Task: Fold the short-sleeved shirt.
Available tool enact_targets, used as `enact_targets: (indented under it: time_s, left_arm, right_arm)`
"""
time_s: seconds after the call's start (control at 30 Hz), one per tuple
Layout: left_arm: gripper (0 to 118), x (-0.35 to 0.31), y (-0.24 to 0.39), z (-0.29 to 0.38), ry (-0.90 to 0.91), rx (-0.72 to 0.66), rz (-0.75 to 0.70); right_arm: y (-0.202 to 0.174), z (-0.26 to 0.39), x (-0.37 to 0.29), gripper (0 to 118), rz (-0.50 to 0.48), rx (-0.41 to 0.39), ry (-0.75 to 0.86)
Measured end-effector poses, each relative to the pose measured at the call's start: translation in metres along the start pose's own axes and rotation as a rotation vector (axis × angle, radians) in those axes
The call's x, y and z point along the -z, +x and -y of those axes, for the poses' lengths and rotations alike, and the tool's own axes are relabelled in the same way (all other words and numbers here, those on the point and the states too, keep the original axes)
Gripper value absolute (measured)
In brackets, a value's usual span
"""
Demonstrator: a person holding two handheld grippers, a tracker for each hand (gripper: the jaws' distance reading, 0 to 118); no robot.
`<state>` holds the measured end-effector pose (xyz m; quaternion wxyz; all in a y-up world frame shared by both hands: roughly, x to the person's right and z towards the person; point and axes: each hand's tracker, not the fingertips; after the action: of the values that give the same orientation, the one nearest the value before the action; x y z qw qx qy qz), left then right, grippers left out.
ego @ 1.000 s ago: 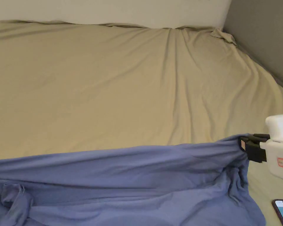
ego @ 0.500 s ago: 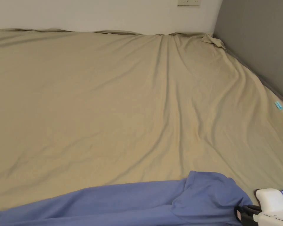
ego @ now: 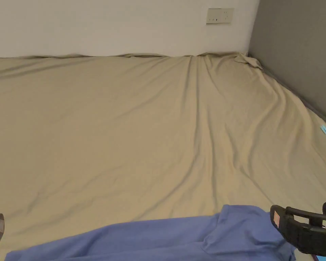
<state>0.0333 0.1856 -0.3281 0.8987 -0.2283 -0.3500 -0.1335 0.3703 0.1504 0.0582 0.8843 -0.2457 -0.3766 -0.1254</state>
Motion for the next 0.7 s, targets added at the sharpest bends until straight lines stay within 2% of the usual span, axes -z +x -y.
enact_targets:
  time_s: [0.07,0.1,0.13,0.17,0.2,0.27,0.33,0.5,0.6,0.63,0.67,0.7]
  left_arm:
    - [104,-0.03,0.003,-0.015,0.096,0.016,0.003]
    - [97,-0.042,0.005,-0.02,0.117,0.035,0.001]
    - [56,-0.047,0.007,-0.023,0.115,0.057,-0.005]
    - [2,-0.049,0.007,-0.025,0.102,0.062,-0.011]
    - [0,-0.05,0.008,-0.019,0.094,0.059,-0.013]
    - [0,-0.042,0.001,-0.01,0.023,0.034,0.08]
    - [0,-0.035,-0.004,0.004,-0.005,0.005,0.141]
    - [0,0.011,-0.063,0.046,-0.187,-0.246,0.435]
    - [0,0.054,-0.114,0.089,-0.31,-0.46,0.575]
    - [21,0.066,-0.131,0.098,-0.33,-0.546,0.625]
    - [71,0.08,-0.146,0.112,-0.361,-0.62,0.674]
    - [107,0.095,-0.158,0.125,-0.404,-0.647,0.662]
  right_arm:
    - [-0.019,-0.01,-0.018,107,0.0,-0.057,0.077]
    - [-0.026,-0.011,-0.025,105,-0.023,-0.073,0.104]
    - [-0.032,-0.013,-0.03,82,-0.044,-0.083,0.117]
    - [-0.037,-0.012,-0.03,38,-0.058,-0.073,0.116]
    - [-0.04,-0.007,-0.028,2,-0.057,-0.057,0.157]
    - [-0.045,-0.006,-0.025,2,-0.139,-0.043,0.1]
    - [-0.05,0.0,-0.021,2,-0.166,-0.027,0.09]
    - [-0.066,0.015,-0.008,2,-0.264,-0.016,-0.008]
    - [-0.079,0.025,0.003,2,-0.295,-0.012,-0.073]
    - [-0.084,0.029,0.007,2,-0.301,-0.012,-0.091]
    - [-0.089,0.032,0.011,2,-0.307,-0.01,-0.107]
    - [-0.095,0.035,0.016,2,-0.318,-0.007,-0.129]
